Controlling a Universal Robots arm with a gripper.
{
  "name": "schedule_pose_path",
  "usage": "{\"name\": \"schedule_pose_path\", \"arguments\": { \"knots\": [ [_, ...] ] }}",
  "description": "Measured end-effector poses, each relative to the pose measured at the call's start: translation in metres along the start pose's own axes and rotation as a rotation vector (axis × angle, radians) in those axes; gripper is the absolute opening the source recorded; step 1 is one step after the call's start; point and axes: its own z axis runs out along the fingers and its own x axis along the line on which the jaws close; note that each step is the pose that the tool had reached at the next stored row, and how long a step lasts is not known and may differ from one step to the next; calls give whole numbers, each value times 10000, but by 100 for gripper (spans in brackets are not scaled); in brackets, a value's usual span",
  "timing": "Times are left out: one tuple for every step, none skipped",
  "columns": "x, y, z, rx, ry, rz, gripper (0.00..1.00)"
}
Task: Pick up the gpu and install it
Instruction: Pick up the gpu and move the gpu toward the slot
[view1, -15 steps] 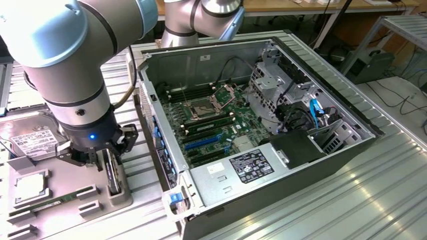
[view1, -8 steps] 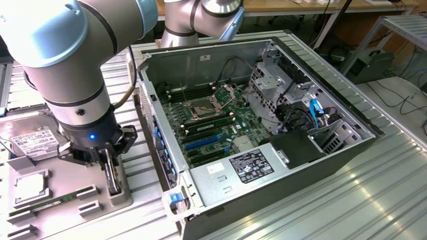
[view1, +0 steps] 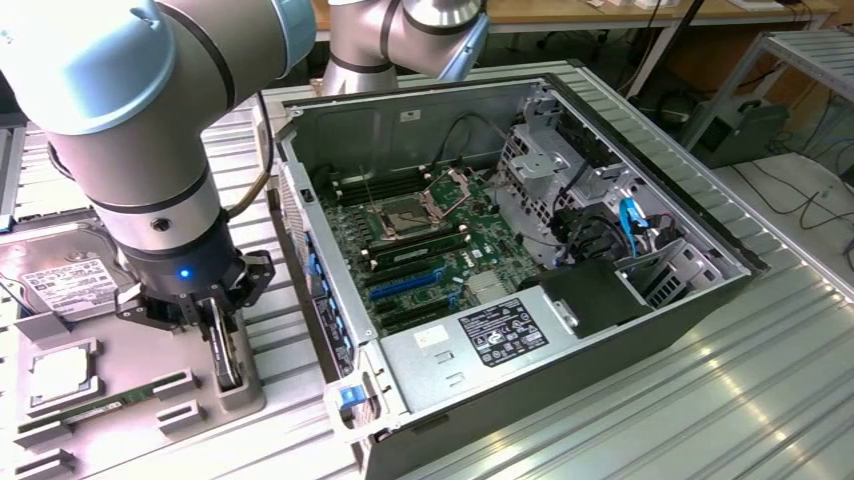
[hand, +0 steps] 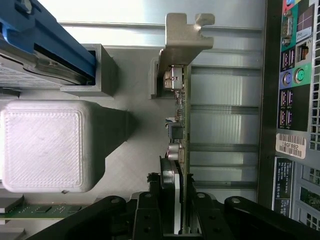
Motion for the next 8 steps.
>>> {"name": "schedule_pose_path", "arguments": {
  "knots": [
    [0,0,0,0,0,0,28],
    [0,0,0,0,0,0,28],
    [0,0,0,0,-1,0,28],
    [0,0,-2,-1,-1,0,28],
    [-1,0,-14,0,-1,0,28],
    [-1,1,-30,-1,-2,0,28],
    [-1,1,-51,0,-1,0,28],
    [-1,2,-72,0,-1,0,28]
  ]
}}
